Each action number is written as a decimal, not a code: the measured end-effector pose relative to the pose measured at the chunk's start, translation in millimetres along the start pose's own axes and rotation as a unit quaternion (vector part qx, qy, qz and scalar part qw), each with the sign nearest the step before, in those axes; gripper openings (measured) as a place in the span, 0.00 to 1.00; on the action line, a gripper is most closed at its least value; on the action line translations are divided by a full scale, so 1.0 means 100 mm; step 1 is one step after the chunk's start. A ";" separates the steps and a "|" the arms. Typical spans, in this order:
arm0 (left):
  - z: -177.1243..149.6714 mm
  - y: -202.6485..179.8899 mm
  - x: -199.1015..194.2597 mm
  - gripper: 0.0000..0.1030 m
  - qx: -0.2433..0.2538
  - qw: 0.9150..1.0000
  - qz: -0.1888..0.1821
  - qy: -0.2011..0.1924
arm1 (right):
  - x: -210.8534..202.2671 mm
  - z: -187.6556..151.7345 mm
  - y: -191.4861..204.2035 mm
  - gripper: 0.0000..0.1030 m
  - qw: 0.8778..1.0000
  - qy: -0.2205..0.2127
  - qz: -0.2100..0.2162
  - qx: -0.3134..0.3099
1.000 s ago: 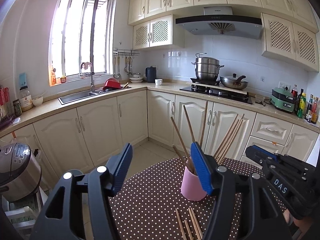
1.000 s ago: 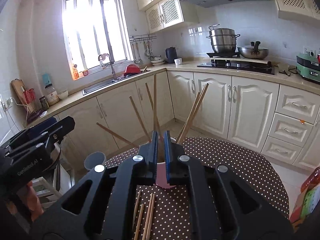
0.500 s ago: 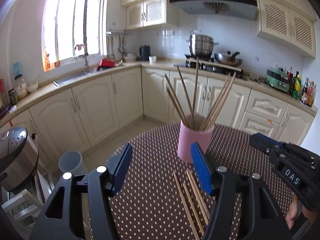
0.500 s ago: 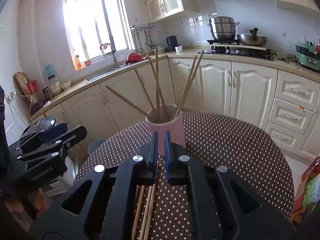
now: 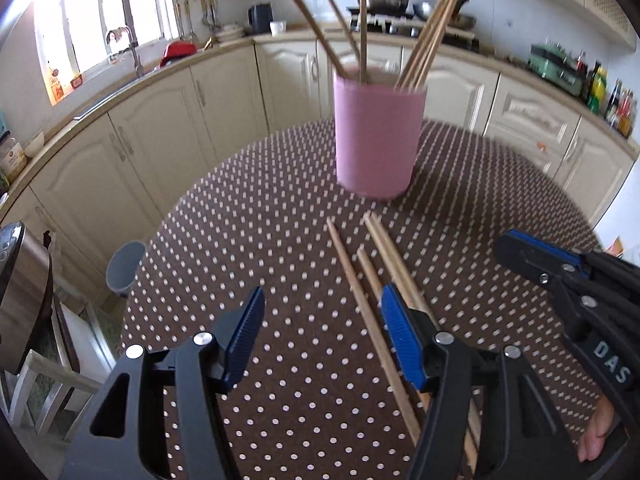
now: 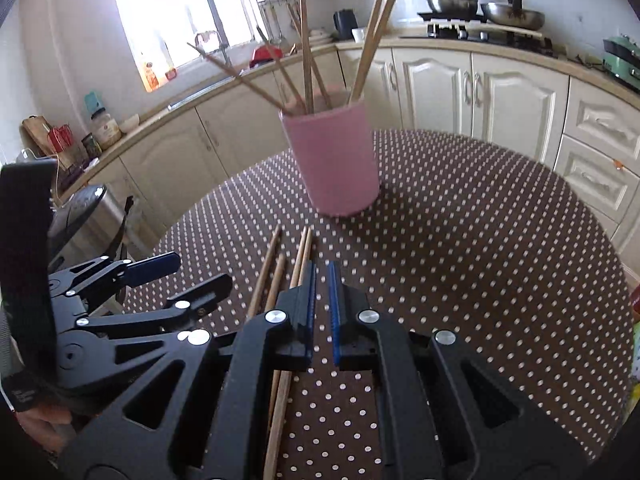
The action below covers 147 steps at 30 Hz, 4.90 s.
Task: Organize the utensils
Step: 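Move the left tool back to the chopstick pile while the right tool returns too, then close the left tool on a chopstick while the right tool grasps another, then lift the left tool's chopstick upright into the pink cup while the right tool inserts its own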
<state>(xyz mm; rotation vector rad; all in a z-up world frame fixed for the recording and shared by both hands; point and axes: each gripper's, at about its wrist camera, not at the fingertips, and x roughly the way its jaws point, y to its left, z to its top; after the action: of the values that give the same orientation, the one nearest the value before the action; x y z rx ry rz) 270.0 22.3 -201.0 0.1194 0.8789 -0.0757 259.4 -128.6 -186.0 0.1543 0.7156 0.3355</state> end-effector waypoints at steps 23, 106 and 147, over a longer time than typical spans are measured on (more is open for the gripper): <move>0.27 -0.03 0.63 0.54 0.008 0.999 0.000 0.041 | 0.44 -0.06 -0.07 0.07 0.998 0.062 0.023 0.006; 0.44 0.11 -0.94 0.06 -0.002 0.986 -0.082 -0.145 | -0.22 0.68 0.35 0.06 0.997 -0.018 0.058 -0.052; 1.73 -0.02 -1.51 0.06 -0.047 0.940 -0.093 -0.325 | -0.96 1.76 0.42 0.05 0.977 -0.183 0.028 -0.107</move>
<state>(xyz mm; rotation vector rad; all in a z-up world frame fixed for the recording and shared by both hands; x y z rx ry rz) 305.9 -0.1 24.6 -0.0800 0.2287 -0.2357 298.1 -127.5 14.9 0.0290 0.3078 0.4223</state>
